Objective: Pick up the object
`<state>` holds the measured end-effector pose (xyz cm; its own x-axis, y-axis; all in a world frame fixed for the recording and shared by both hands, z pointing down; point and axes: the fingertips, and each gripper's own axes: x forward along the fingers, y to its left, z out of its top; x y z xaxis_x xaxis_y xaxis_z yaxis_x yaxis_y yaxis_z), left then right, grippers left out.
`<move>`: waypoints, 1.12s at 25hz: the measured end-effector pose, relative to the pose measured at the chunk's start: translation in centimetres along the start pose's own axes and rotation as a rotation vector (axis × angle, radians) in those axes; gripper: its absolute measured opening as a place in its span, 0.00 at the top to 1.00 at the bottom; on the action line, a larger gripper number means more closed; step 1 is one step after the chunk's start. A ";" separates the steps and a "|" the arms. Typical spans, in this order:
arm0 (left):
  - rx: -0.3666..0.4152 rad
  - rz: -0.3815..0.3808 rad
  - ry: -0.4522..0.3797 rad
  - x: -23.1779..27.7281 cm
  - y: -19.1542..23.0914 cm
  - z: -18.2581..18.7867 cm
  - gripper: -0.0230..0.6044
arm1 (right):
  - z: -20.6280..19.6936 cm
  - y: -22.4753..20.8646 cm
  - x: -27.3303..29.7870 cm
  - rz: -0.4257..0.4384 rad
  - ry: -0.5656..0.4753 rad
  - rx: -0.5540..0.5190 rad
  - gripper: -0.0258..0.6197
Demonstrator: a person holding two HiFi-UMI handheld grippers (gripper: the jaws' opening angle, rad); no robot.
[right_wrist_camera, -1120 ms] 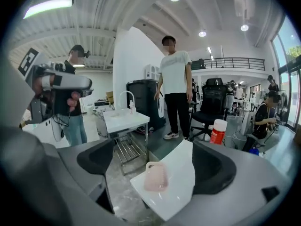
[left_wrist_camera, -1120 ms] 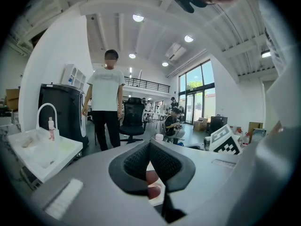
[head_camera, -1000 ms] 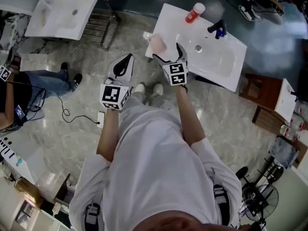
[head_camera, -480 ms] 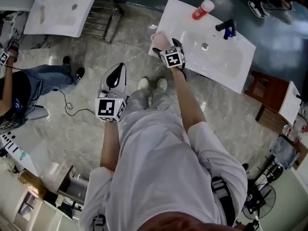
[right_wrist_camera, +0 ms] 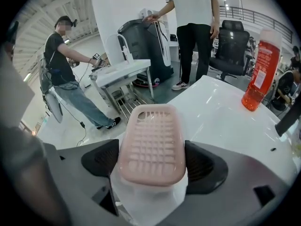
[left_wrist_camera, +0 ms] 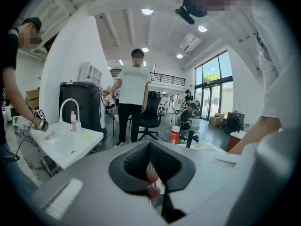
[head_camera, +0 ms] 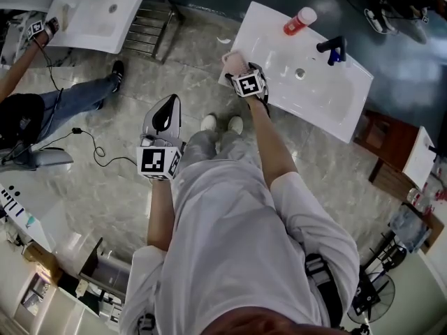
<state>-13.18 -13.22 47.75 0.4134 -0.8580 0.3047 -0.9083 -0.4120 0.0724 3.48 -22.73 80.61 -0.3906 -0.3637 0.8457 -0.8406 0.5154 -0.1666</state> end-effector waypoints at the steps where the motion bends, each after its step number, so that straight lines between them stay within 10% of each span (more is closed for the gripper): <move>1: 0.001 0.003 0.000 -0.1 0.1 0.0 0.97 | -0.1 0.0 0.1 -0.003 0.004 0.004 0.28; 9: -0.004 0.019 -0.009 -0.7 0.4 0.2 0.97 | -0.2 0.1 -0.4 -0.016 0.022 0.037 0.29; 28: 0.046 -0.093 -0.084 1.6 -1.5 3.4 0.97 | 11.9 4.8 -15.8 0.029 -0.477 0.020 0.29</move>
<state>-10.94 -15.03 44.96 0.5016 -0.8371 0.2183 -0.8626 -0.5032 0.0526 1.19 -23.77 60.41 -0.5386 -0.6674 0.5143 -0.8322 0.5169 -0.2006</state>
